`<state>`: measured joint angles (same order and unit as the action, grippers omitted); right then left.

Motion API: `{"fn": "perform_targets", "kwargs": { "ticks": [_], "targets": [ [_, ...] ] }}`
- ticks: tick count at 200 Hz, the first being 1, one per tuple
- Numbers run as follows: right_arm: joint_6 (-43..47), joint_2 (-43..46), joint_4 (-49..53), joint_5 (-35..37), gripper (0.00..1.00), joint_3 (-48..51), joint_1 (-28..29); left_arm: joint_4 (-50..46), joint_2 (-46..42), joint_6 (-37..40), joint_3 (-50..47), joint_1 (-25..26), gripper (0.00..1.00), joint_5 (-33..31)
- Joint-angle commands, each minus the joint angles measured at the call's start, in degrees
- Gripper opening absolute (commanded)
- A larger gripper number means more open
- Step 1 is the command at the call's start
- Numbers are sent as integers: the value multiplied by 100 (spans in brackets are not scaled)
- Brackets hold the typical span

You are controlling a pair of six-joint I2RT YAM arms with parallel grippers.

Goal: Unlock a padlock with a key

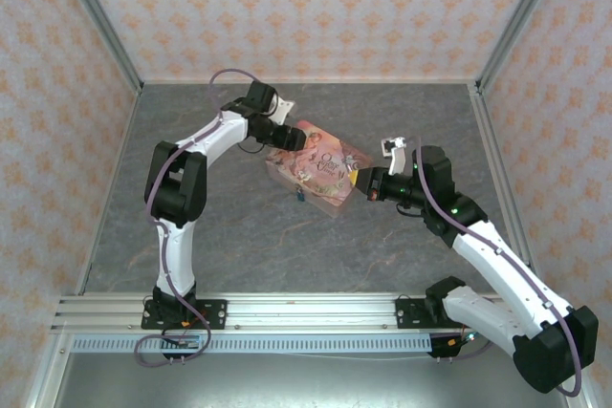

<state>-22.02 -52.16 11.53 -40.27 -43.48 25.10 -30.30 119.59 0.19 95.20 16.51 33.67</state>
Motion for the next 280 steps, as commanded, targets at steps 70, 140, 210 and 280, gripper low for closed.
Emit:
{"fn": "perform_targets", "kwargs": {
  "ticks": [70, 140, 210, 280],
  "targets": [
    [-59, -157, -195, -24, 1, 7, 29, 602, -2349, -470, -918, -305, 82, -398],
    [-147, -1072, -917, -253, 1, -165, 24, 1554, -4141, -1477, -3341, -233, 81, 316],
    [-348, -1094, -1175, 292, 1, 326, 25, 4161, -4216, -2503, -5476, 357, 76, 466],
    [-690, -1203, -2119, 300, 1, 689, 25, 4885, -3636, -2103, -5820, 640, 75, 400]
  ]
}}
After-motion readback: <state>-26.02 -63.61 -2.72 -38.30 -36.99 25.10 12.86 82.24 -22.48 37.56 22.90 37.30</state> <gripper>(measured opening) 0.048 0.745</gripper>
